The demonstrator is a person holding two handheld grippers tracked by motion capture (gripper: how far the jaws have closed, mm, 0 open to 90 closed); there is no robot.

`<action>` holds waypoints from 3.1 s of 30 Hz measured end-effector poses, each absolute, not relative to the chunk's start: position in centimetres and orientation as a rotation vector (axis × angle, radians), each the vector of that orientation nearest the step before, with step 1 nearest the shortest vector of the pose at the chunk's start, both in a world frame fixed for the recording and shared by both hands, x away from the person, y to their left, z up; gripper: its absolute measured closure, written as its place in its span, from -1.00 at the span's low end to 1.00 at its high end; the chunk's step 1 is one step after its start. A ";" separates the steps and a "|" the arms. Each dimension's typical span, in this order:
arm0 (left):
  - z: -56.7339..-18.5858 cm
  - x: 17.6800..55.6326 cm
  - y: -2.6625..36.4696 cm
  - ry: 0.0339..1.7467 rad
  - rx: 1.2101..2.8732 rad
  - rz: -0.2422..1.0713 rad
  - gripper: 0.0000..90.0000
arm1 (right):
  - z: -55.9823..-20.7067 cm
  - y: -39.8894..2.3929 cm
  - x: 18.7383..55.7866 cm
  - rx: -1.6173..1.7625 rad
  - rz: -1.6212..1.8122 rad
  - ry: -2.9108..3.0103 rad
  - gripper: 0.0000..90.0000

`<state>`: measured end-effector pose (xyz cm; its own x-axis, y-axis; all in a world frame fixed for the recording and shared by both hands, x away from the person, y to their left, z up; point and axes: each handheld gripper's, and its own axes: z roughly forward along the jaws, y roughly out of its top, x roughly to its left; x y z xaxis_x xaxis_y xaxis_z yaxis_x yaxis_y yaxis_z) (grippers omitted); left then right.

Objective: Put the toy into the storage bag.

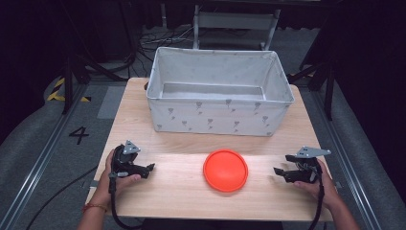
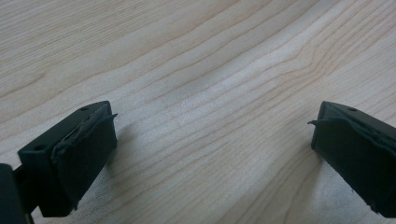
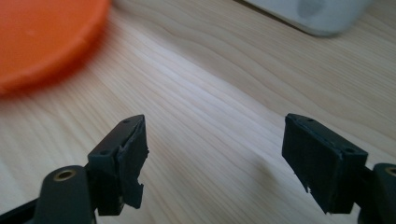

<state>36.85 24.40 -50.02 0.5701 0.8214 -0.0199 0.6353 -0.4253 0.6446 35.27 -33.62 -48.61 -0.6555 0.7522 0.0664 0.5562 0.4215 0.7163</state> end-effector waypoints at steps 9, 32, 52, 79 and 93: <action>-50.0 36.8 24.4 1.167 2.189 0.404 -0.99 | -47.2 -28.5 36.0 1.066 1.179 2.475 -0.48; -50.1 36.8 24.3 1.169 2.186 0.395 -0.99 | -49.6 -19.4 37.3 0.846 1.045 2.684 -0.67; -50.0 36.7 24.4 1.167 2.186 0.403 -0.98 | -47.6 -21.2 37.5 0.816 1.205 2.675 0.62; -50.0 36.7 24.4 1.166 2.189 0.398 -0.97 | -39.2 -21.5 33.8 0.484 1.120 2.639 0.84; -50.0 36.7 24.4 1.167 2.189 0.397 -0.97 | -35.1 -25.0 33.4 0.504 1.008 2.570 0.84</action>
